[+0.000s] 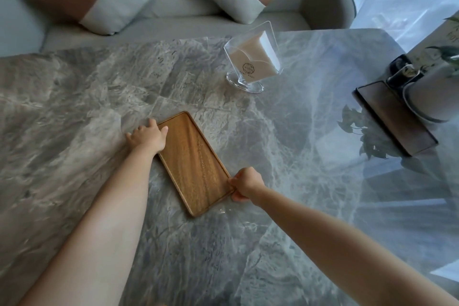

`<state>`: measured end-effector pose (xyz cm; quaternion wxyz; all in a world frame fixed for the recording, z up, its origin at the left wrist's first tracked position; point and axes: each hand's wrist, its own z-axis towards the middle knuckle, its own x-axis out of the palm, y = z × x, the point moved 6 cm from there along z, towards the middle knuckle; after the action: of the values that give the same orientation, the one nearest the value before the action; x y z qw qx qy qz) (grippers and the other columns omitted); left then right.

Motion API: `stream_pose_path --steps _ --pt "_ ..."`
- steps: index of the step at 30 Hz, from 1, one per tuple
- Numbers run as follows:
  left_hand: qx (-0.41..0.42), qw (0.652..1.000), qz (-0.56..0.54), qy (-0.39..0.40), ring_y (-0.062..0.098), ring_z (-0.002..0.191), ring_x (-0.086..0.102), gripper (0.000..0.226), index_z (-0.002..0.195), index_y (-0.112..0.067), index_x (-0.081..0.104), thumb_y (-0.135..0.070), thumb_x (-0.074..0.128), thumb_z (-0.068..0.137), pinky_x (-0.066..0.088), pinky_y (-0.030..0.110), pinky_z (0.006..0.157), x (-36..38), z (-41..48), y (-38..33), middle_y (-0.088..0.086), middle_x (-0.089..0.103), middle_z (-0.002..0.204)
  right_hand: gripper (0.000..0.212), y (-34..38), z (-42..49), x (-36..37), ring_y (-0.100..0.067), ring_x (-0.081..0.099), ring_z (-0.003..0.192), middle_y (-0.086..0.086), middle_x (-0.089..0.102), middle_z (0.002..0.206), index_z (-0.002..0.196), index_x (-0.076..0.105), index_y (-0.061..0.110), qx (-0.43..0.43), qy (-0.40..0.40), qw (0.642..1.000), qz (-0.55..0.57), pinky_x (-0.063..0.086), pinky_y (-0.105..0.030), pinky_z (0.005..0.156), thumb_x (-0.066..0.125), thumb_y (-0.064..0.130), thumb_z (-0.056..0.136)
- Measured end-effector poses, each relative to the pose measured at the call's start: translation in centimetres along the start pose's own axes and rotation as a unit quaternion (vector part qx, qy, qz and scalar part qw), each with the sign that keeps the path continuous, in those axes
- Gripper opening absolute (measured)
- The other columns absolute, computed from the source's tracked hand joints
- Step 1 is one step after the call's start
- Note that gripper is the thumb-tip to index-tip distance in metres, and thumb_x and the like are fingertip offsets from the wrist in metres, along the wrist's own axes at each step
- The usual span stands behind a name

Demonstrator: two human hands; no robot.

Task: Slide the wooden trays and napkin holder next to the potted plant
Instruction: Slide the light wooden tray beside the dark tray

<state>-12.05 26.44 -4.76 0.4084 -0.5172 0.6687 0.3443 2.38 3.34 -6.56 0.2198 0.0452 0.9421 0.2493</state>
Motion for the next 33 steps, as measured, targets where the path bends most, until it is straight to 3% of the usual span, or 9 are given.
stream_pose_path --steps 2,7,11,15,20,24,30,33 --pt "-0.006 1.000 -0.013 0.005 0.037 0.134 0.038 0.059 0.147 -0.008 0.021 -0.044 0.022 0.100 0.021 0.048 0.113 0.2 -0.6 -0.6 0.025 0.043 0.142 0.030 -0.7 -0.1 -0.9 -0.019 0.056 0.042 -0.011 0.057 0.057 0.062 0.050 0.011 -0.001 -0.006 1.000 -0.002 0.059 -0.035 0.062 0.054 0.017 0.091" --pt "0.007 0.999 -0.048 -0.012 0.037 0.130 0.043 0.053 0.137 -0.007 0.035 -0.042 0.024 0.099 0.024 0.049 0.111 -0.5 -2.2 -4.5 0.025 0.049 0.137 0.033 -2.5 -0.2 -4.9 -0.007 0.050 0.025 -0.007 0.054 0.053 0.061 0.046 0.013 -0.017 -0.027 0.999 0.011 0.049 -0.020 0.037 0.055 0.019 0.092" --pt "0.031 0.997 -0.061 -0.023 0.038 0.130 0.043 0.052 0.134 -0.005 0.037 -0.042 0.025 0.099 0.026 0.047 0.110 -1.4 -3.5 -9.5 0.025 0.049 0.137 0.033 -4.3 -0.1 -9.6 -0.006 0.048 0.027 0.000 0.055 0.040 0.061 0.045 0.013 -0.036 -0.047 0.998 0.029 0.045 -0.023 0.043 0.055 0.014 0.092" --pt "0.062 0.996 -0.053 -0.024 0.037 0.131 0.042 0.054 0.138 -0.005 0.035 -0.042 0.023 0.100 0.026 0.047 0.109 -2.0 -5.2 -15.9 0.024 0.047 0.139 0.030 -6.6 -0.1 -15.3 -0.010 0.045 0.028 -0.004 0.052 0.042 0.063 0.046 0.012 -0.045 -0.082 0.995 0.040 0.040 -0.021 0.038 0.056 0.016 0.091" --pt "0.098 0.993 -0.057 -0.017 0.038 0.131 0.042 0.054 0.140 -0.005 0.032 -0.041 0.023 0.100 0.027 0.048 0.109 -1.9 -7.0 -24.2 0.024 0.046 0.140 0.033 -10.0 0.3 -22.4 -0.018 0.049 0.040 -0.008 0.054 0.047 0.060 0.047 0.012 -0.048 -0.125 0.990 0.040 0.045 -0.028 0.047 0.056 0.019 0.091" --pt "0.124 0.991 -0.059 -0.006 0.038 0.131 0.041 0.054 0.140 -0.005 0.032 -0.041 0.024 0.100 0.027 0.047 0.110 -1.2 -8.0 -30.8 0.025 0.046 0.140 0.031 -13.0 1.0 -27.7 -0.023 0.055 0.048 -0.006 0.058 0.047 0.061 0.050 0.012 -0.031 -0.165 0.985 0.042 0.056 -0.042 0.067 0.059 0.023 0.088" --pt "0.153 0.987 -0.057 0.011 0.040 0.130 0.042 0.052 0.137 -0.005 0.034 -0.040 0.025 0.100 0.031 0.047 0.108 0.3 -9.2 -39.0 0.026 0.047 0.139 0.034 -17.2 2.1 -33.8 -0.031 0.065 0.065 -0.014 0.063 0.059 0.057 0.049 0.012 -0.008 -0.205 0.976 0.073 0.056 -0.047 0.075 0.060 0.025 0.087" --pt "0.159 0.986 -0.051 0.016 0.040 0.130 0.042 0.052 0.137 -0.003 0.034 -0.039 0.025 0.100 0.032 0.047 0.107 0.8 -9.5 -41.9 0.026 0.046 0.139 0.042 -18.5 2.9 -35.8 -0.028 0.063 0.062 -0.015 0.062 0.057 0.050 0.048 0.012 -0.003 -0.212 0.975 0.072 0.057 -0.045 0.076 0.059 0.026 0.089"
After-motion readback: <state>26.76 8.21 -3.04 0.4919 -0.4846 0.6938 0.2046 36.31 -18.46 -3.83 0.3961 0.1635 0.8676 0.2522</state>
